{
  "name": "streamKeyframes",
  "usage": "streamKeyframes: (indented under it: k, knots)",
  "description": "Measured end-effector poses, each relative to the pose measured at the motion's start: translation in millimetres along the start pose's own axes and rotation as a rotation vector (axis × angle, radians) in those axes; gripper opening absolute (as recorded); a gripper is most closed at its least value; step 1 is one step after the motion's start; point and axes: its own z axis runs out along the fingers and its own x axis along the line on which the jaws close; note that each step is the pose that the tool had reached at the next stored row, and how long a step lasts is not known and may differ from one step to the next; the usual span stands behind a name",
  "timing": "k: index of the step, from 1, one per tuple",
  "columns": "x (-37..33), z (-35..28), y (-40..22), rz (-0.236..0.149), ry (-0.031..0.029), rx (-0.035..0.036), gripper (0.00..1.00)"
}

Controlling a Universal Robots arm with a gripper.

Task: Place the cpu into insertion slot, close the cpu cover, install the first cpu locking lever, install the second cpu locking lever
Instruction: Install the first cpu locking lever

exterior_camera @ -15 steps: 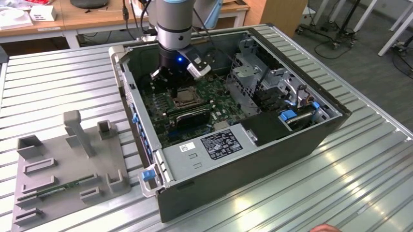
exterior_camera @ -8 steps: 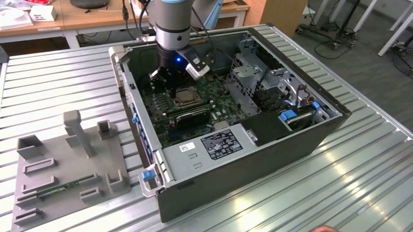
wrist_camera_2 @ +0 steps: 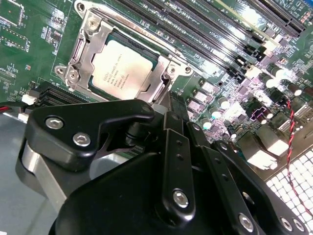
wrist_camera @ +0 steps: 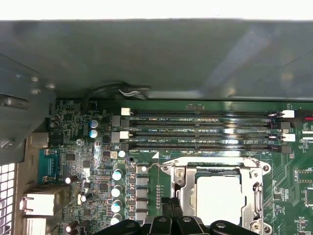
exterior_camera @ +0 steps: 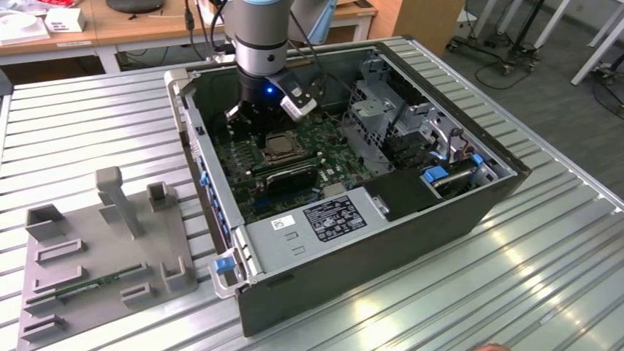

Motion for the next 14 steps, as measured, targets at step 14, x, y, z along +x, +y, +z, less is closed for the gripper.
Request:
streamKeyframes:
  k: [14]
  knots:
    - [-0.1,-8.4,0.5,0.0,-0.0001,-0.0001,0.11]
